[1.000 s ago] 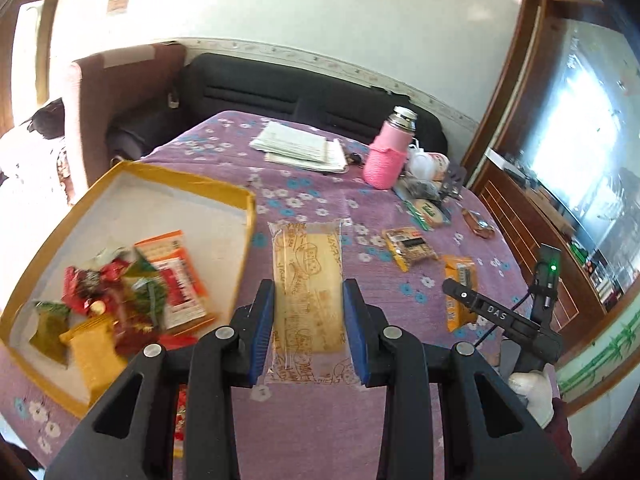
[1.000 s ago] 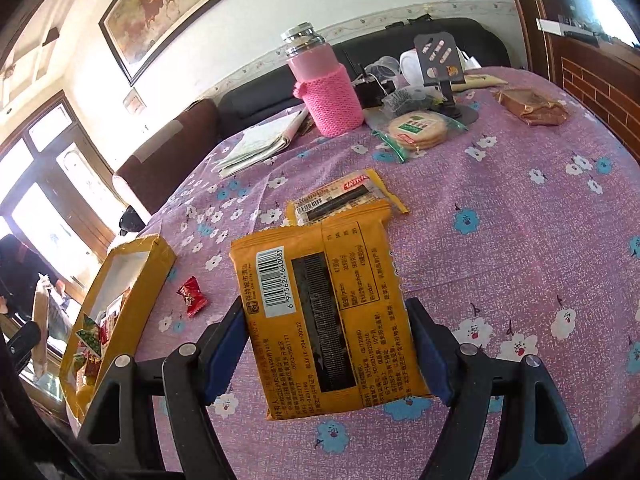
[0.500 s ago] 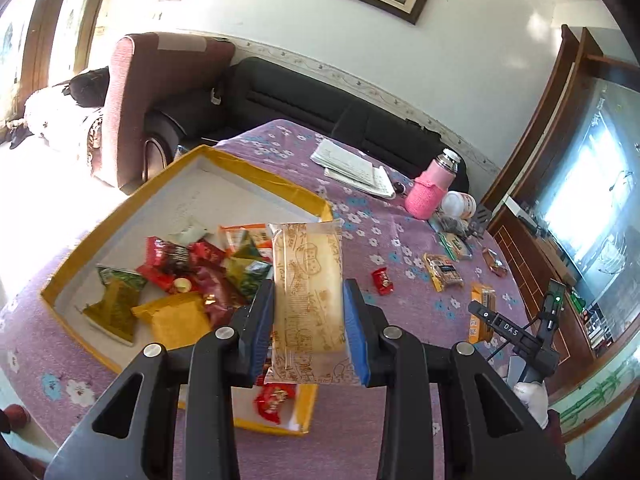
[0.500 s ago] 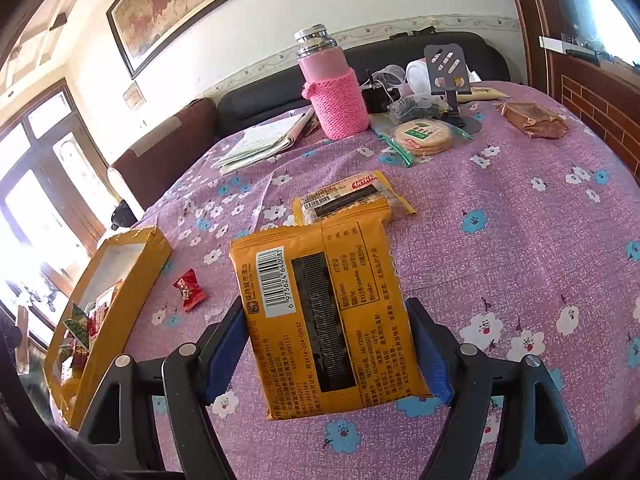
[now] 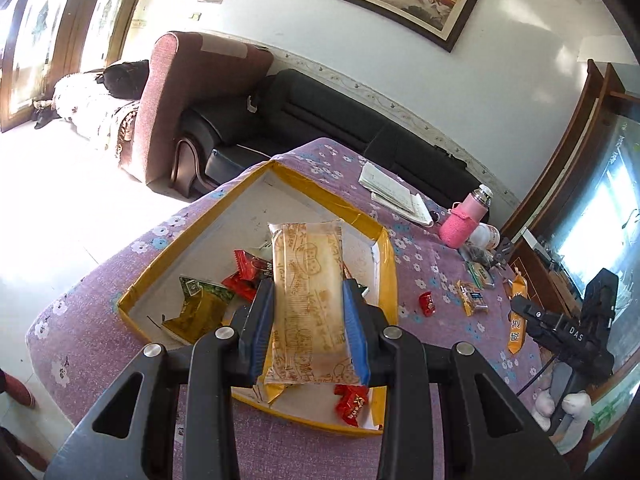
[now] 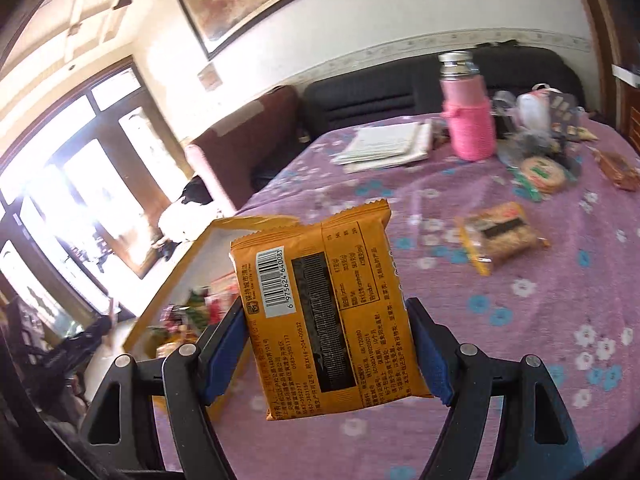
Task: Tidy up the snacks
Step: 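Carry both biscuit packs over the white tray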
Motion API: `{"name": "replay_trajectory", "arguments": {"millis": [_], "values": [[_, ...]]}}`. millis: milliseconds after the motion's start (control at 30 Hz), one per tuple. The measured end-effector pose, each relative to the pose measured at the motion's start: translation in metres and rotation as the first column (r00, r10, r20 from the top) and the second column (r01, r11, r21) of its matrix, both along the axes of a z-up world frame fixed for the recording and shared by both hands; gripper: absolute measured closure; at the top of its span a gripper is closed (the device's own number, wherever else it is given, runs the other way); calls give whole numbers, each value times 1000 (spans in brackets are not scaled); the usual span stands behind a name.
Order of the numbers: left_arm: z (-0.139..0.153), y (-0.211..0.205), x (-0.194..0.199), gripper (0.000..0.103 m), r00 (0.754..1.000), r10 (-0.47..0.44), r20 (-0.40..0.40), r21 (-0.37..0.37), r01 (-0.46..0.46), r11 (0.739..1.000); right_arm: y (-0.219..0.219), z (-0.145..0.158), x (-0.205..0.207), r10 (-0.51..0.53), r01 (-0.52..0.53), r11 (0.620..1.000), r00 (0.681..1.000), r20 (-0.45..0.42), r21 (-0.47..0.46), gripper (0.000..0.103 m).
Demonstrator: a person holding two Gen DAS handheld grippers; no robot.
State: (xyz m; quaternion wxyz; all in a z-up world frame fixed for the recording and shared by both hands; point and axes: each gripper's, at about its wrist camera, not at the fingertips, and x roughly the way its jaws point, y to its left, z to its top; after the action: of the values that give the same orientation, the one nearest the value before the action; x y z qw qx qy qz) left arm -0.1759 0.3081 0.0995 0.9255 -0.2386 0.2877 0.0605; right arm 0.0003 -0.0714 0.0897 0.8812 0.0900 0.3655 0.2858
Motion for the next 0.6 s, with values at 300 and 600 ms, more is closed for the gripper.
{"name": "replay_trajectory", "arguments": {"millis": [300,600], "values": [[-10,2,17,72,999,24,-43,108,-19,994,99,-4,0,193,-193,981,977,-90,5,27],[-22,23,27,71,998,31,-62,80,-26,996,210,-44,-13,338,-370,909,924,-180,-191,27]]}}
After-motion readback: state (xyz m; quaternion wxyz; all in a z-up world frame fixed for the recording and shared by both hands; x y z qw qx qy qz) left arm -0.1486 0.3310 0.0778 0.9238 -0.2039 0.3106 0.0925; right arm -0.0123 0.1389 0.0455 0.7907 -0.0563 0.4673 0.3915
